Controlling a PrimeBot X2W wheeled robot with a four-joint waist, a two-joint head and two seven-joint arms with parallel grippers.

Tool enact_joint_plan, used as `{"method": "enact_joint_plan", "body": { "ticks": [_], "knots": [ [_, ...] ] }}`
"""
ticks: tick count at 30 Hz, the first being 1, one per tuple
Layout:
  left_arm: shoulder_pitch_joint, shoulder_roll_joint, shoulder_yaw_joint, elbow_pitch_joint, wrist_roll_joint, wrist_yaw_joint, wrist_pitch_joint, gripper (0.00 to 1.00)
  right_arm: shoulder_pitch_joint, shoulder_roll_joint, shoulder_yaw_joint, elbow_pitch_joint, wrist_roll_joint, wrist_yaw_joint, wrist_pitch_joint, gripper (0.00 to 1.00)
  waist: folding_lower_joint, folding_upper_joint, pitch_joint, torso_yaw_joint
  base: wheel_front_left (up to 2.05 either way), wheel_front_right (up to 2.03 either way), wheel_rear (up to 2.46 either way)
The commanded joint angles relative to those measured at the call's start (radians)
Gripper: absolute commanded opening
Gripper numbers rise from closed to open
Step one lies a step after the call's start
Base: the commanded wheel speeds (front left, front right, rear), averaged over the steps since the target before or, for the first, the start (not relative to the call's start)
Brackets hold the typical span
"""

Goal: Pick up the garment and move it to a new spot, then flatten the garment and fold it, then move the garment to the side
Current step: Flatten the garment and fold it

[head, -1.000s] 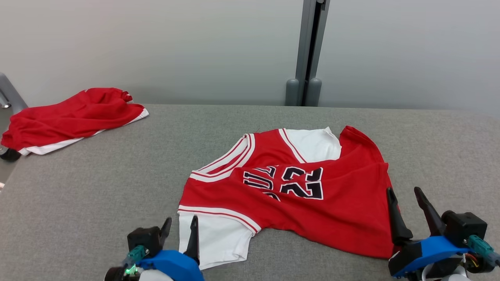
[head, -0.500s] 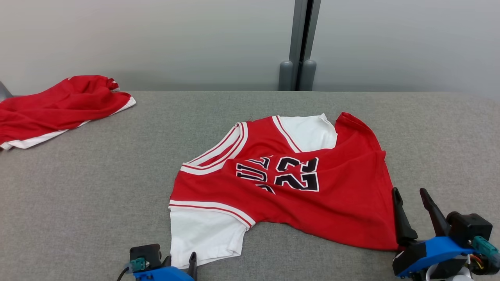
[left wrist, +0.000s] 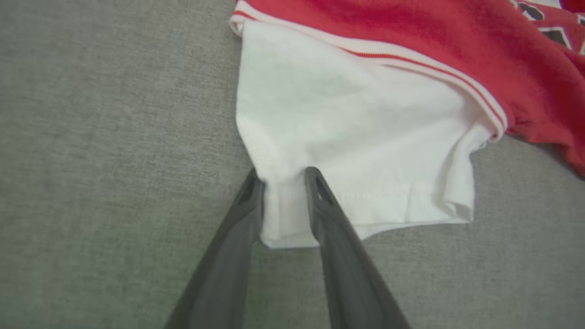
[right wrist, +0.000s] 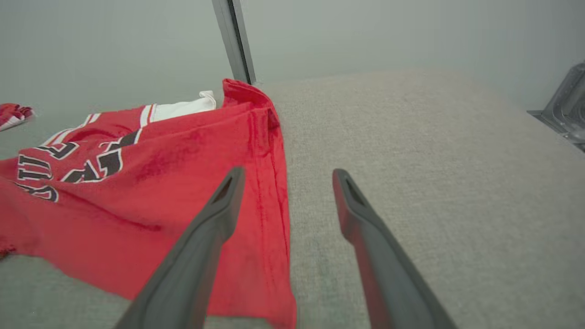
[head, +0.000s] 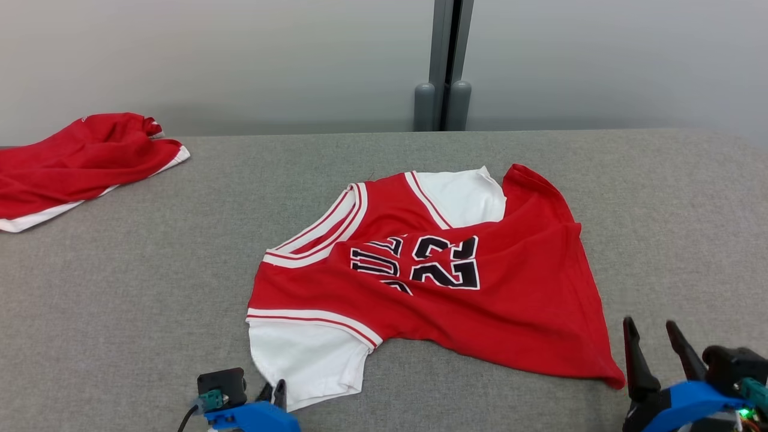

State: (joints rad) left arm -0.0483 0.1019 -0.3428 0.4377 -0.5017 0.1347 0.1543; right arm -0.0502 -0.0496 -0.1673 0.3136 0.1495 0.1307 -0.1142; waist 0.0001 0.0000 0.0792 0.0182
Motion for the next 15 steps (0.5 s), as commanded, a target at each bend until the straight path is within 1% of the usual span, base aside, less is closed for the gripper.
{"method": "enact_joint_plan", "body": {
  "ticks": [1,4,7,15],
  "knots": [
    [-0.015,-0.003,-0.01,0.002,0.002,-0.008,-0.011,0.0,0.023,-0.001,-0.013,0.021,-0.011,0.0,0.024,1.0,-0.0001,0.0,0.0,0.003,0.0,0.0,0.0],
    [-0.026,-0.001,-0.011,-0.013,0.009,-0.012,-0.033,0.0,0.03,-0.001,-0.036,0.056,-0.016,0.0,0.068,1.0,-0.0001,0.0,0.001,0.007,0.0,0.0,0.0],
    [-0.024,0.003,-0.016,-0.037,0.018,-0.005,-0.043,0.0,0.026,-0.002,-0.043,0.088,-0.014,0.0,0.096,1.0,-0.0001,0.0,-0.001,0.011,0.0,0.0,0.0],
    [-0.02,0.011,-0.033,-0.101,0.027,0.001,-0.045,0.0,-0.005,-0.002,0.006,0.179,-0.012,0.0,0.12,1.0,-0.0001,0.0,-0.005,0.032,0.0,0.0,0.0]
  ]
}}
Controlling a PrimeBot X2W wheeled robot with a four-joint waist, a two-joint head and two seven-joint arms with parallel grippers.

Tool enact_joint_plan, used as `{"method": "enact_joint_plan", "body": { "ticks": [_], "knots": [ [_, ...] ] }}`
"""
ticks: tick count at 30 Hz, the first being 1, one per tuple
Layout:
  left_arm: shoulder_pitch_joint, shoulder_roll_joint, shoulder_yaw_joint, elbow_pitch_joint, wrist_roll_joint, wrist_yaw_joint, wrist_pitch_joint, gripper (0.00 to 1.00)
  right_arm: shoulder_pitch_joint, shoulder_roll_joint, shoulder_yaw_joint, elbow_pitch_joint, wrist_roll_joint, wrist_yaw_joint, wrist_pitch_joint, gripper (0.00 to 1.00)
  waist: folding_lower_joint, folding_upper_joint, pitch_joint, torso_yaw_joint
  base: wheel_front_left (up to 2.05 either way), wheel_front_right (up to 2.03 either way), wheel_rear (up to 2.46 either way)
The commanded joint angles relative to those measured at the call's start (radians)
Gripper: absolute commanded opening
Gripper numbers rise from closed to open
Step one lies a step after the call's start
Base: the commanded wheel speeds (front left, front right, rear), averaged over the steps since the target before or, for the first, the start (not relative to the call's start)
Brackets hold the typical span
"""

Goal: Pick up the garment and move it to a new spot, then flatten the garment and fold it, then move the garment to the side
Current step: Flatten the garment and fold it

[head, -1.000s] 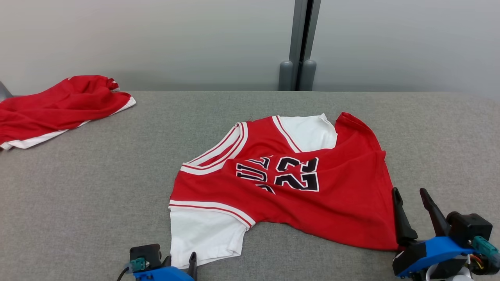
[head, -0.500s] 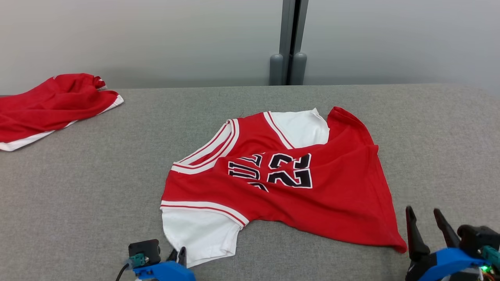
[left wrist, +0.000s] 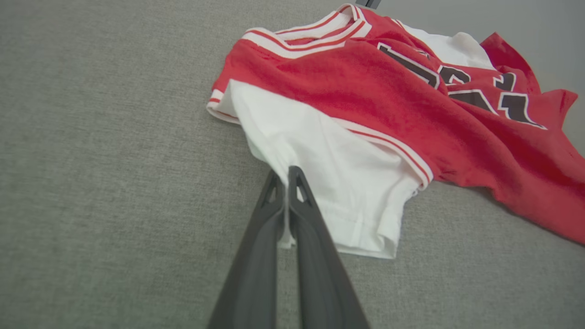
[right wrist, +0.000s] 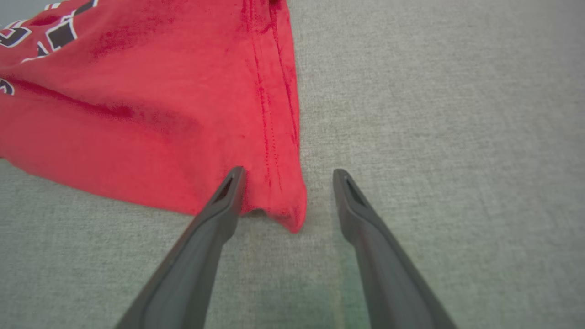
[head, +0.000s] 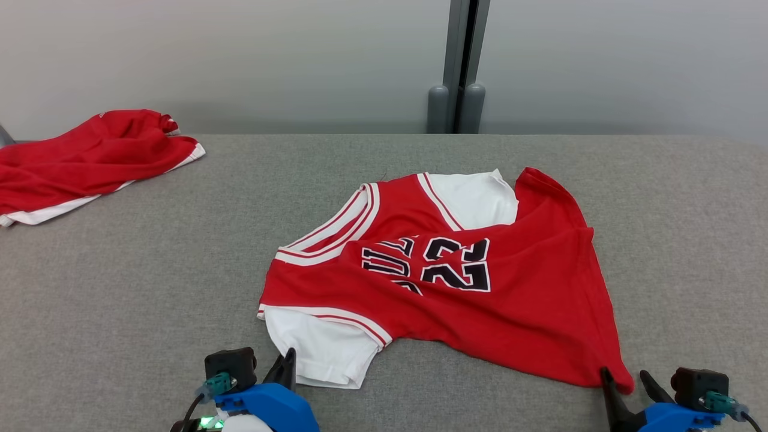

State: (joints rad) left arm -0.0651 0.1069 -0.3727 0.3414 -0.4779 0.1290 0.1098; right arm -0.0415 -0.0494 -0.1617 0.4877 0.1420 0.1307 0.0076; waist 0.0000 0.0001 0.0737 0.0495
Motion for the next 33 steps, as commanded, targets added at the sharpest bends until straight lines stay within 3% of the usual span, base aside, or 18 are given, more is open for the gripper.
{"method": "enact_joint_plan", "body": {
  "ticks": [1,8,10,11,12,13,14,23,33],
  "knots": [
    [-0.001,0.007,-0.005,-0.01,0.004,0.006,0.001,0.0,-0.023,-0.002,0.005,0.018,-0.006,0.0,-0.004,1.0,0.0,-0.0001,0.0,0.002,0.0,0.0,0.0],
    [0.012,0.011,-0.013,-0.03,0.004,0.01,0.004,0.0,-0.064,0.0,0.038,0.14,-0.022,0.0,0.025,1.0,0.0,-0.0001,0.001,0.018,0.0,0.0,0.0],
    [0.012,0.013,-0.013,-0.034,0.003,0.013,0.002,0.0,-0.071,0.001,0.045,0.168,-0.016,0.0,0.034,0.46,0.0,-0.0001,0.002,0.02,0.0,0.0,0.0],
    [0.012,0.014,-0.012,-0.037,0.002,0.012,-0.001,0.0,-0.074,0.003,0.049,0.177,-0.011,0.0,0.033,0.29,0.0,-0.0001,0.002,0.02,0.0,0.0,0.0],
    [0.012,0.014,-0.012,-0.037,0.002,0.012,-0.001,0.0,-0.074,0.003,0.049,0.177,-0.011,0.0,0.033,0.29,0.0,-0.0001,0.002,0.02,0.0,0.0,0.0],
    [0.011,0.016,-0.012,-0.041,0.003,0.011,-0.005,0.0,-0.079,0.003,0.052,0.181,-0.005,0.001,0.026,0.1,0.0,-0.0001,0.001,0.02,0.0,0.0,0.0],
    [0.006,0.018,-0.009,-0.051,0.005,0.012,-0.015,0.0,-0.093,0.003,0.054,0.178,0.008,0.001,0.005,0.0,0.0,-0.0001,0.0,0.019,0.0,0.0,0.0],
    [-0.04,0.029,0.008,-0.139,0.004,-0.001,-0.072,0.0,-0.141,-0.002,0.094,0.083,0.097,0.001,-0.09,0.0,0.0,-0.0001,-0.034,0.001,0.0,0.0,0.0],
    [-0.124,0.063,0.055,-0.405,-0.007,-0.023,-0.102,0.0,-0.119,-0.002,0.107,-0.319,0.16,0.001,-0.058,0.0,0.0,-0.0001,-0.089,-0.029,0.0,0.0,0.0]
  ]
}}
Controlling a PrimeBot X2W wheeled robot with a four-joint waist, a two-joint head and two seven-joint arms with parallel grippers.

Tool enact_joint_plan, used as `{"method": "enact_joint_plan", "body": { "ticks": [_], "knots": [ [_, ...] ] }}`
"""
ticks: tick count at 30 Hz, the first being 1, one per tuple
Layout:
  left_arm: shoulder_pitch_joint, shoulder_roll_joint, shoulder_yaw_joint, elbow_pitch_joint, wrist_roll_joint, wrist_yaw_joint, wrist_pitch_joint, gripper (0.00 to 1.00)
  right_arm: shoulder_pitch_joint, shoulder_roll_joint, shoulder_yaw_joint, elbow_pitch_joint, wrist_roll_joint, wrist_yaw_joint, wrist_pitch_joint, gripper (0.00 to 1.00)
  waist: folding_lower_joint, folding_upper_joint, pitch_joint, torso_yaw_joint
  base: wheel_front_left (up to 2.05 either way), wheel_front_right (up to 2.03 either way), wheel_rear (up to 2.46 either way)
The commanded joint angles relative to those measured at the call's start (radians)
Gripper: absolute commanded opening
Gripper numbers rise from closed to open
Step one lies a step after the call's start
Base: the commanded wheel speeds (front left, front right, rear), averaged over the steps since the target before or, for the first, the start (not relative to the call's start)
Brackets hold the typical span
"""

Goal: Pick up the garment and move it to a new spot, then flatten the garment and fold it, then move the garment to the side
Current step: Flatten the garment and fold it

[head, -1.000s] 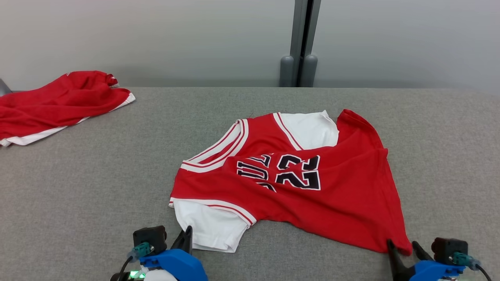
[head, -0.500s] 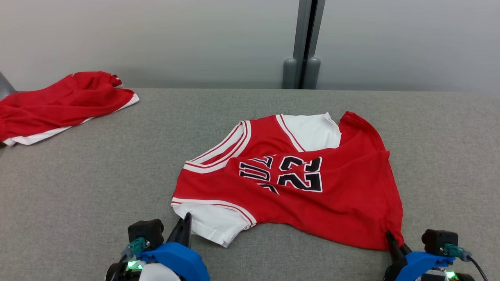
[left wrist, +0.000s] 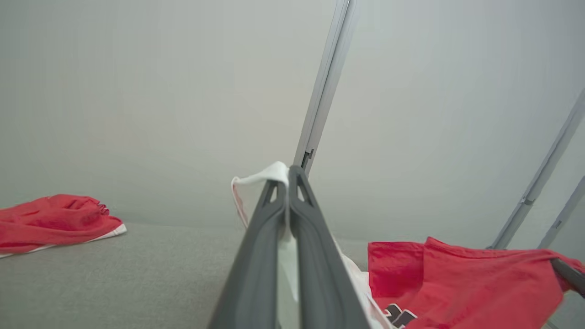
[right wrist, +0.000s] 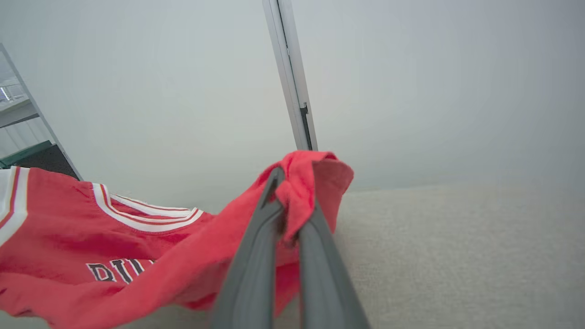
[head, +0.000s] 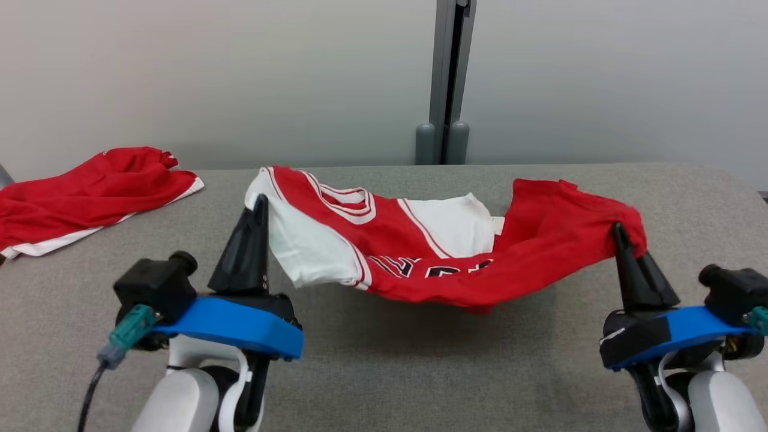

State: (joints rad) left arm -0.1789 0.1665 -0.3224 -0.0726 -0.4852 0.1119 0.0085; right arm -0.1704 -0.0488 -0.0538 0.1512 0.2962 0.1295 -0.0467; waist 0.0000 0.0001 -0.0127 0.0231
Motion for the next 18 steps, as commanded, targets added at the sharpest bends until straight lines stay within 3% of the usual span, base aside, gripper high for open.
{"method": "enact_joint_plan", "body": {
  "ticks": [1,11,18],
  "knots": [
    [-0.023,0.011,0.01,-0.025,0.002,-0.006,0.004,0.0,0.014,-0.004,-0.006,-0.035,0.008,0.002,0.007,0.0,0.0,-0.0001,-0.006,-0.006,0.0,0.0,0.0],
    [-0.16,0.067,0.072,-0.376,-0.006,-0.004,0.069,0.0,0.045,-0.003,-0.083,-0.528,0.016,0.002,0.145,0.0,0.0,-0.0001,-0.034,-0.038,0.0,0.0,0.0],
    [-0.273,0.134,0.103,-0.536,0.032,0.005,0.176,0.0,0.051,-0.003,-0.134,-0.771,0.046,0.002,0.257,0.0,0.0,-0.0001,-0.021,-0.07,0.0,0.0,0.0]
  ]
}}
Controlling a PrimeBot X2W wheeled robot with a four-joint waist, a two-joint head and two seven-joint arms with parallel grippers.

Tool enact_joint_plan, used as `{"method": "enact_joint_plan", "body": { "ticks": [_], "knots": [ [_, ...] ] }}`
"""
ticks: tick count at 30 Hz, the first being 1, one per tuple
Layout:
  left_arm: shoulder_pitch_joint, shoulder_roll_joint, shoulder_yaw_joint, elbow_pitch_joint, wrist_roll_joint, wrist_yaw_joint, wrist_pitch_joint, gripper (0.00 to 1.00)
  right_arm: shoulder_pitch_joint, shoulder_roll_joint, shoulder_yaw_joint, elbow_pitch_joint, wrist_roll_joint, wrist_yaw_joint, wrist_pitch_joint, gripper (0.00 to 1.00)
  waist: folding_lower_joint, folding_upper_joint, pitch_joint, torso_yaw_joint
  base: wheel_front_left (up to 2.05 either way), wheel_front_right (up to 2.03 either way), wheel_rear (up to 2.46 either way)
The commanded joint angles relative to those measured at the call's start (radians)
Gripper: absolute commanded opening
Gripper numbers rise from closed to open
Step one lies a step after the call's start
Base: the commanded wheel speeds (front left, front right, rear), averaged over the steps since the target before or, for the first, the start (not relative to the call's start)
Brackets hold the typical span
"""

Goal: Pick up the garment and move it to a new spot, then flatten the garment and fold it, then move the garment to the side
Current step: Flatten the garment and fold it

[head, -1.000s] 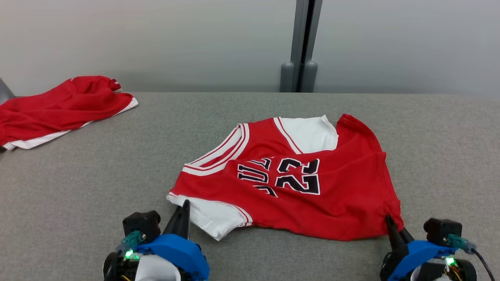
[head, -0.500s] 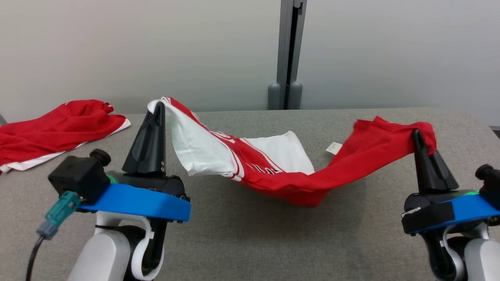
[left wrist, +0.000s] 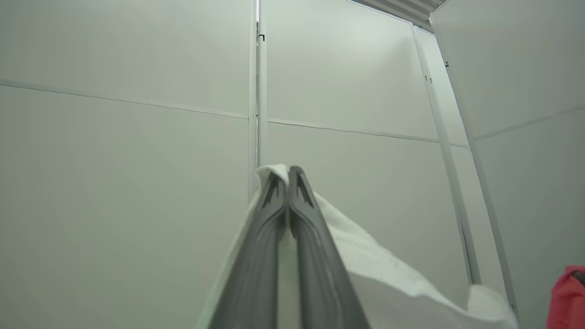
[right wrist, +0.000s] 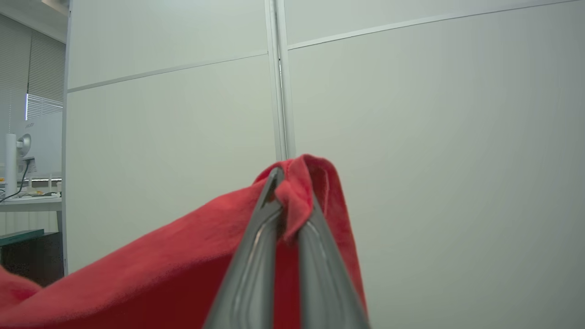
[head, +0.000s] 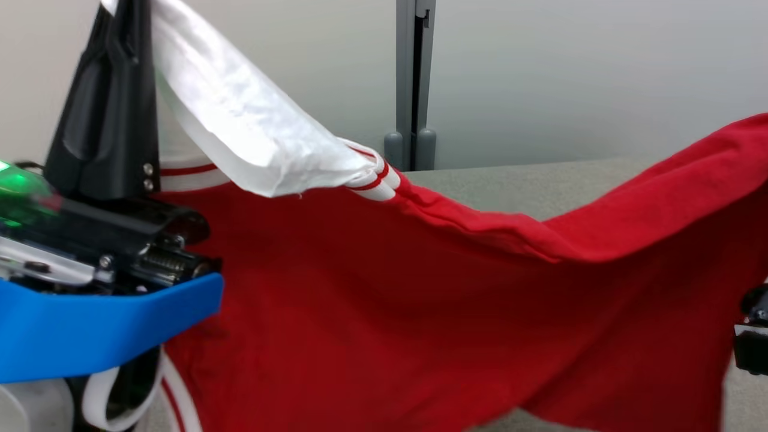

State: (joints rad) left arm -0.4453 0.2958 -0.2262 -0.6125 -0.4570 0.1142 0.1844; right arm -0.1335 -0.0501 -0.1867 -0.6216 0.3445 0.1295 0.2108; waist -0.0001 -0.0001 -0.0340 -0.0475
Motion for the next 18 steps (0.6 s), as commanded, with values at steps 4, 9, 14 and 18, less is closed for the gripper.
{"method": "enact_joint_plan", "body": {
  "ticks": [4,9,14,18],
  "knots": [
    [-0.037,0.015,0.012,0.031,-0.012,0.005,0.039,0.0,0.013,-0.001,0.003,0.0,0.043,0.002,0.059,0.0,0.0001,0.0001,0.041,-0.011,0.0,0.0,0.0],
    [-0.127,0.015,0.046,0.138,-0.056,-0.012,0.046,0.0,-0.116,-0.023,0.043,0.121,0.083,0.002,0.107,0.0,0.0001,0.0001,0.171,-0.021,0.0,0.0,0.0],
    [-0.349,0.015,0.067,0.32,-0.055,-0.042,0.028,0.0,-0.403,-0.077,0.086,0.332,0.061,0.002,0.096,0.0,0.0001,0.0001,0.336,-0.027,0.0,0.0,0.0],
    [-0.579,0.001,0.055,0.512,-0.014,-0.061,-0.017,0.0,-0.685,-0.089,0.105,0.556,0.003,0.001,0.034,0.0,0.0001,0.0001,0.446,-0.016,0.0,0.0,0.0]
  ]
}}
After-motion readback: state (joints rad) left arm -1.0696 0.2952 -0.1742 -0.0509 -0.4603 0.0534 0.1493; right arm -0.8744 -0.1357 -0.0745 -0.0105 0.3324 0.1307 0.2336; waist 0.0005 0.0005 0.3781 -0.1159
